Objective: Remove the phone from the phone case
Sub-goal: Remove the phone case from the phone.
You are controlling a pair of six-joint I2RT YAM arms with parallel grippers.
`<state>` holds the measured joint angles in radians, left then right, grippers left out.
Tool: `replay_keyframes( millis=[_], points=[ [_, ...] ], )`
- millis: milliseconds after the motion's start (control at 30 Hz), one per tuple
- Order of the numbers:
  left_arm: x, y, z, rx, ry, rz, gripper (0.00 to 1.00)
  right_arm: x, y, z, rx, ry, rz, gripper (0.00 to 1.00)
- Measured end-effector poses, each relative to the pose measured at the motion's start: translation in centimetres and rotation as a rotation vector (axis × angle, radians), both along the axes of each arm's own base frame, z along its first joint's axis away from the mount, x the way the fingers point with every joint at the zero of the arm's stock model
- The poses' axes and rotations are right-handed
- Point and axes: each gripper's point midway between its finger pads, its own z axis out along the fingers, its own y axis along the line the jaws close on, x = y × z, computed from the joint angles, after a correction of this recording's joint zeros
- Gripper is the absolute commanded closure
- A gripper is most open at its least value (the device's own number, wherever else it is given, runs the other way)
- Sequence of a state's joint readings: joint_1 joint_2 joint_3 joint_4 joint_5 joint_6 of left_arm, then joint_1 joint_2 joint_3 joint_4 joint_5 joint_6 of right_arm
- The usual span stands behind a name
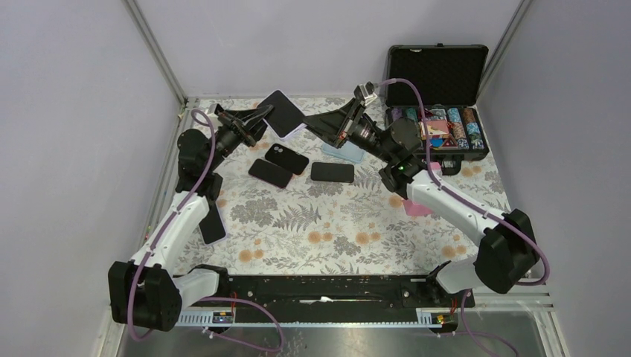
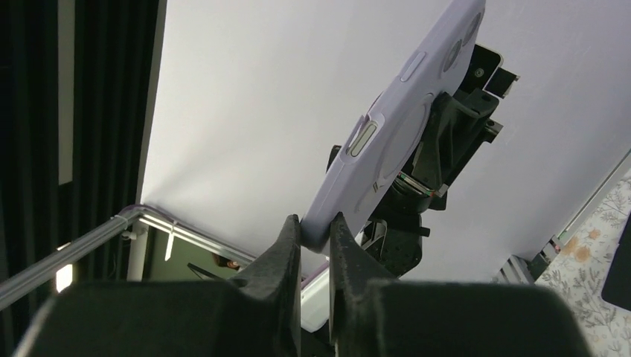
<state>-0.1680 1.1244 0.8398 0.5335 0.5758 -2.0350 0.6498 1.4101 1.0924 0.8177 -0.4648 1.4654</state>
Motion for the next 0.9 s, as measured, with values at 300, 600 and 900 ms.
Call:
replay_keyframes(
  millis=[300,600,900],
  points=[
    [0.5,0.7,0.5,-0.015,-0.003,0.018,1.00,-0.3,1.2,0.6,0.049,-0.018,0.037,1.00],
    [0.4,1.0,1.9,-0.062,-0.031,0.032,1.00,-1.8,2.5,2.5,0.114,-0.106,0.089,1.00],
    [0.1,1.2,1.9,-0.072,-0.029,0.057,1.00,-1.9,2.6,2.5,0.106,-0.135,0.087,1.00]
  ],
)
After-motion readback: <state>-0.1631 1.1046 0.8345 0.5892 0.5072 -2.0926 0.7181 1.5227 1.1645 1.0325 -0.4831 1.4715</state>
